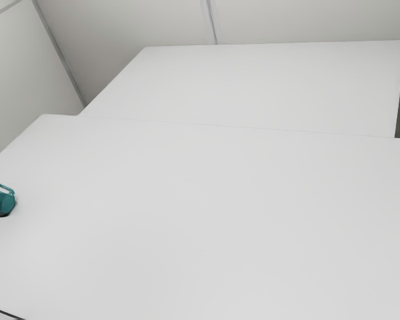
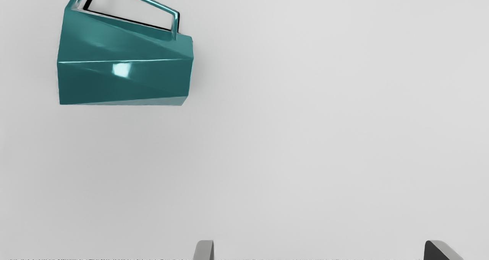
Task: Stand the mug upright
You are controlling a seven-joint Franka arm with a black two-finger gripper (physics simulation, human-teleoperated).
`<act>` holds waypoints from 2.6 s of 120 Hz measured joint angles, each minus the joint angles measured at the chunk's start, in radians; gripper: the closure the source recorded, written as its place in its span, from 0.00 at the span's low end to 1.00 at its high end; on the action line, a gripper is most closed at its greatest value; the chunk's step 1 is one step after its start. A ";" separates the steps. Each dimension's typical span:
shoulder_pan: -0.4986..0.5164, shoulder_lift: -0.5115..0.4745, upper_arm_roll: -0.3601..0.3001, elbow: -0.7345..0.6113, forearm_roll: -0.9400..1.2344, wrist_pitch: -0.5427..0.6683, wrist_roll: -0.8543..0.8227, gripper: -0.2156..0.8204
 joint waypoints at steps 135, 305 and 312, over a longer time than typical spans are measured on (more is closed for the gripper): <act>0.663 0.591 -0.373 0.589 -0.371 -0.114 0.586 0.21; 0.723 0.673 -0.355 0.574 -0.622 -0.279 0.680 0.21; 0.727 0.673 -0.349 0.574 -0.626 -0.287 0.681 0.21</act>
